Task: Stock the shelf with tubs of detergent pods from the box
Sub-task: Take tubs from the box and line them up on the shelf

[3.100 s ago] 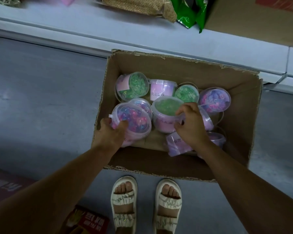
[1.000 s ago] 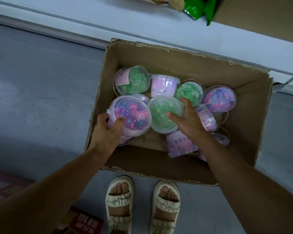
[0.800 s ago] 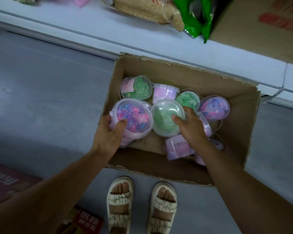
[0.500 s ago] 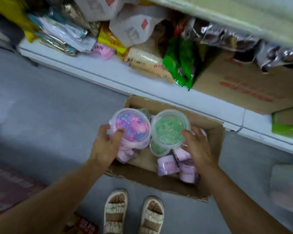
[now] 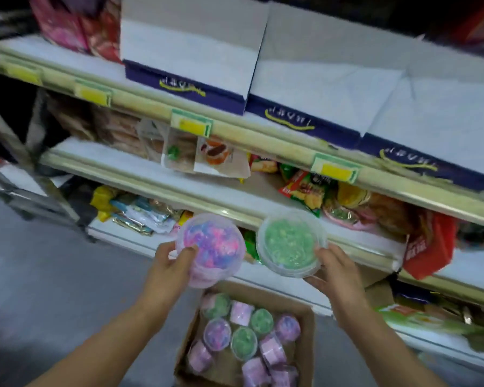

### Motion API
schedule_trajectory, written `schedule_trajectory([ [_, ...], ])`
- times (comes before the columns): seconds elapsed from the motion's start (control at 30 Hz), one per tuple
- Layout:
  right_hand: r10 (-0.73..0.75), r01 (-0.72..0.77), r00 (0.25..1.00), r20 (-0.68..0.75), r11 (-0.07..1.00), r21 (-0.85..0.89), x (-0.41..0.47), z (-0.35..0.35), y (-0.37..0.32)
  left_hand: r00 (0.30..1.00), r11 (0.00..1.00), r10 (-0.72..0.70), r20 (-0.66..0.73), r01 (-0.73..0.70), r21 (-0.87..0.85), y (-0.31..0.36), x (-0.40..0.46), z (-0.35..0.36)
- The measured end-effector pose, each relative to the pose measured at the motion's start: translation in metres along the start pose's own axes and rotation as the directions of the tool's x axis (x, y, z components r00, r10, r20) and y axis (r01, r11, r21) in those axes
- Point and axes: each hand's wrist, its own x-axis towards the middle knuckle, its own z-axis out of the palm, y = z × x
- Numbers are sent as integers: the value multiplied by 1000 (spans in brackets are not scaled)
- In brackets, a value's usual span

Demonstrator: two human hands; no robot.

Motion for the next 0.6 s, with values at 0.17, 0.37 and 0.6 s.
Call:
schedule_trajectory([
  [0.17,-96,100,995,-43,989,113,-58,-6,-102,992,990,92,89,-81,-119,98,-36,-30],
  [0.37,-217,222,975,-47,953,207,-104,-13,-194,960,961,223,170,-188,-203,196,-75,-45],
  [0.6,-287,312,949,-127,909,277,-123,-27,-279,904,929,340,258,-281,-240,283,-97,-39],
])
